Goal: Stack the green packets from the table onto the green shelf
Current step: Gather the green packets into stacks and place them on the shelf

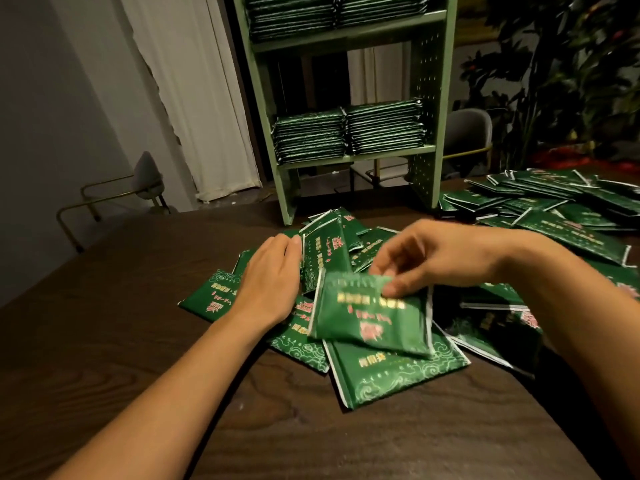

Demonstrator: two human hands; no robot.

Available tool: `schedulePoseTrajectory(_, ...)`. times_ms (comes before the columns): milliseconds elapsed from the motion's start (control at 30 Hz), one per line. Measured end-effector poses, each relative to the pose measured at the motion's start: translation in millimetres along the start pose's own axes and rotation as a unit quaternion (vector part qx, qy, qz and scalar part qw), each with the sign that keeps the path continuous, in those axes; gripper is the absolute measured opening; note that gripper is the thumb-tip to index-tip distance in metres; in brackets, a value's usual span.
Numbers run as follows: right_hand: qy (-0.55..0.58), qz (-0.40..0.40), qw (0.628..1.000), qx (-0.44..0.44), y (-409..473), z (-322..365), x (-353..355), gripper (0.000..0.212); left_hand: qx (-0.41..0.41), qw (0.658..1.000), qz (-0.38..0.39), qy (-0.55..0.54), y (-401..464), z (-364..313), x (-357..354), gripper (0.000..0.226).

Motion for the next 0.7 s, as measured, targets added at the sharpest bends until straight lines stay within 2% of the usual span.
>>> schedulePoseTrajectory(100, -0.119, 0.019, 0.992, -0.022, 1, 5, -11, 0.026, 0.003, 1.0, 0.013, 0.017, -1, -2, 0, 0.047)
schedulePoseTrajectory(267, -0.217, 0.035, 0.972, -0.079, -7, 20, -25, 0.072, 0.0, 1.0, 0.006, 0.019, -4, -4, 1, 0.048)
schedulePoseTrajectory(333, -0.263, 0.049, 0.958, -0.104, -8, 22, -32, 0.081, 0.0, 1.0, 0.005, 0.022, -4, -5, 0, 0.048)
schedulePoseTrajectory(400, -0.287, 0.063, 0.949, -0.112, -8, 26, -37, 0.075, -0.001, 1.0, 0.005, 0.025, -3, -3, 0, 0.048)
schedulePoseTrajectory(433, -0.289, 0.071, 0.949, -0.107, -9, 27, -38, 0.064, -0.005, 1.0, 0.004, 0.027, -3, -4, 0, 0.048)
schedulePoseTrajectory(533, -0.213, 0.119, 0.967, -0.067, -12, 27, -39, 0.036, -0.008, 0.999, 0.008, 0.032, -2, -2, -1, 0.047)
schedulePoseTrajectory(600, -0.119, 0.115, 0.986, -0.018, -13, 28, -36, 0.024, -0.025, 0.999, 0.005, 0.033, -1, 2, -2, 0.044)
schedulePoseTrajectory(633, -0.053, 0.087, 0.995, 0.002, -11, 28, -32, 0.021, -0.043, 0.999, -0.002, 0.028, -1, 2, 0, 0.041)
schedulePoseTrajectory(700, 0.098, -0.019, 0.995, 0.014, -4, 26, -21, 0.02, -0.071, 0.997, -0.042, 0.004, 2, 3, 7, 0.038)
Point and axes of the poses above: each hand's wrist, its own y-axis towards the middle knuckle, its own x-axis out of the back of the hand, z = x × y, the point moved 4 cm from there along y, towards the middle knuckle, and after that the axes turned 8 degrees about -x, right-handed, at the moved point
